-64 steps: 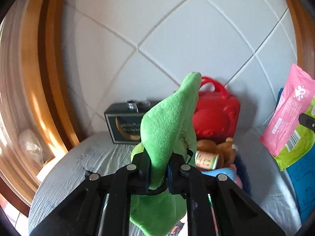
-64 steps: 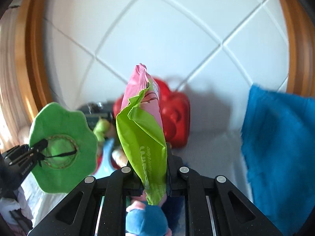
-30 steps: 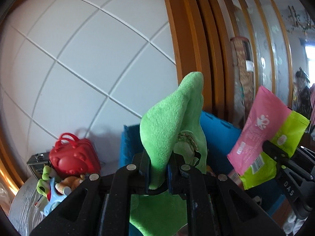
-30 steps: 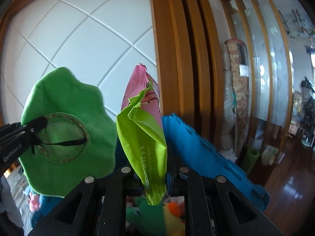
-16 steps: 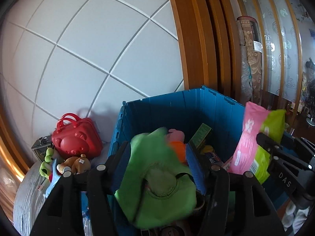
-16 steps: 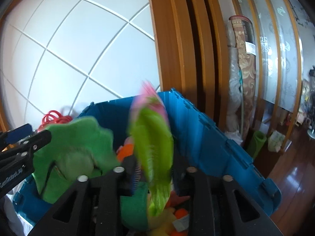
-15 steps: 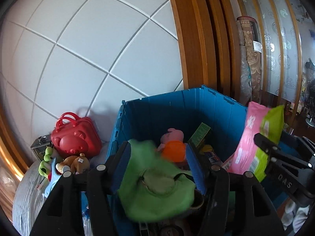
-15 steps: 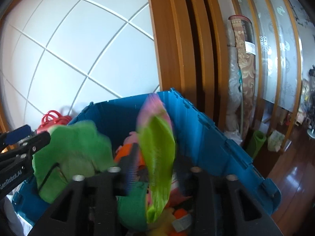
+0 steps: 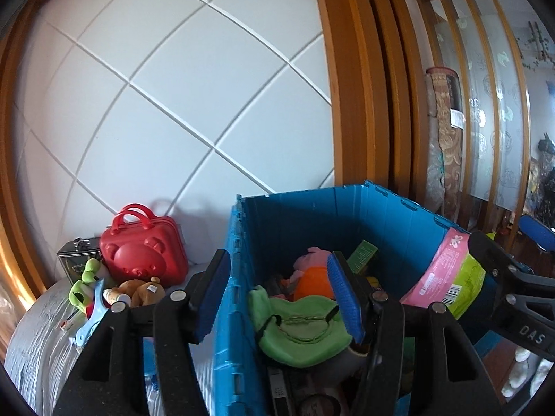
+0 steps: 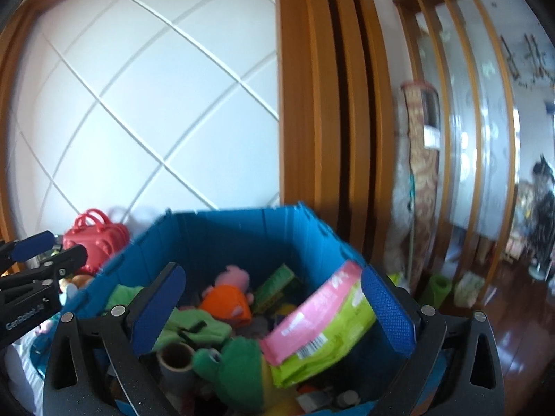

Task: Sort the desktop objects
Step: 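Carry the green bib and wipes pack into the blue crate and release both, then move both grippers back over the remaining pile on the bed, then grasp the white-red ointment tube box with the left gripper while the right grasps the green-capped bottle, then carry the ointment box and green bottle over the blue crate and release both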

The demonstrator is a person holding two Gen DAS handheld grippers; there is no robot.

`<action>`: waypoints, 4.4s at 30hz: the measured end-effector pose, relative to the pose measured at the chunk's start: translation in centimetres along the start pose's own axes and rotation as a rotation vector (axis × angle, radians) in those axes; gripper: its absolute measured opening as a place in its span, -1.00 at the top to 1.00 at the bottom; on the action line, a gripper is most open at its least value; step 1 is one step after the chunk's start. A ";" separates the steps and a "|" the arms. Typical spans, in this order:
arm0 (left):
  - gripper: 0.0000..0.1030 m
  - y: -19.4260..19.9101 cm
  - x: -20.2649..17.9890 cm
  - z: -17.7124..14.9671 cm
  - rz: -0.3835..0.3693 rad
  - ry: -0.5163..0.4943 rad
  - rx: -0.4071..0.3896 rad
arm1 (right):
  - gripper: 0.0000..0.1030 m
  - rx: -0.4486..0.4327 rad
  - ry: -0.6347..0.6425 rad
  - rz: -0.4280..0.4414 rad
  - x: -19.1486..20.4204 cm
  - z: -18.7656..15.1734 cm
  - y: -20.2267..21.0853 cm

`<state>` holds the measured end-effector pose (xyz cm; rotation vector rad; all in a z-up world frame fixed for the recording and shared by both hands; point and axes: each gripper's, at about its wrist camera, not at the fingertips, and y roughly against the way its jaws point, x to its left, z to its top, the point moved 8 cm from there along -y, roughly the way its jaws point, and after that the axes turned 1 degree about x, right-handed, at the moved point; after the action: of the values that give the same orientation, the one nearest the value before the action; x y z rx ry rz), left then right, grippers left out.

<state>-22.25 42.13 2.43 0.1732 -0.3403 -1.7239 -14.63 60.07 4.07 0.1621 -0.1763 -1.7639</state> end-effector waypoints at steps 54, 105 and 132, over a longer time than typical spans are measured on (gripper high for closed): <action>-0.54 -16.1 53.7 -33.9 0.417 0.450 0.635 | -1.00 0.554 0.185 0.515 52.1 -20.6 -17.2; 0.47 -6.8 43.9 -21.4 0.249 0.188 0.335 | 0.21 0.400 0.270 0.573 53.3 -15.8 -8.9; 0.47 3.0 13.7 -5.3 -0.058 -0.012 -0.053 | 0.21 0.005 0.075 0.202 22.4 -2.5 2.1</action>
<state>-20.31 27.60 -0.60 0.1352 -0.3012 -1.7898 -16.51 37.67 1.83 0.2064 -0.1380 -1.5540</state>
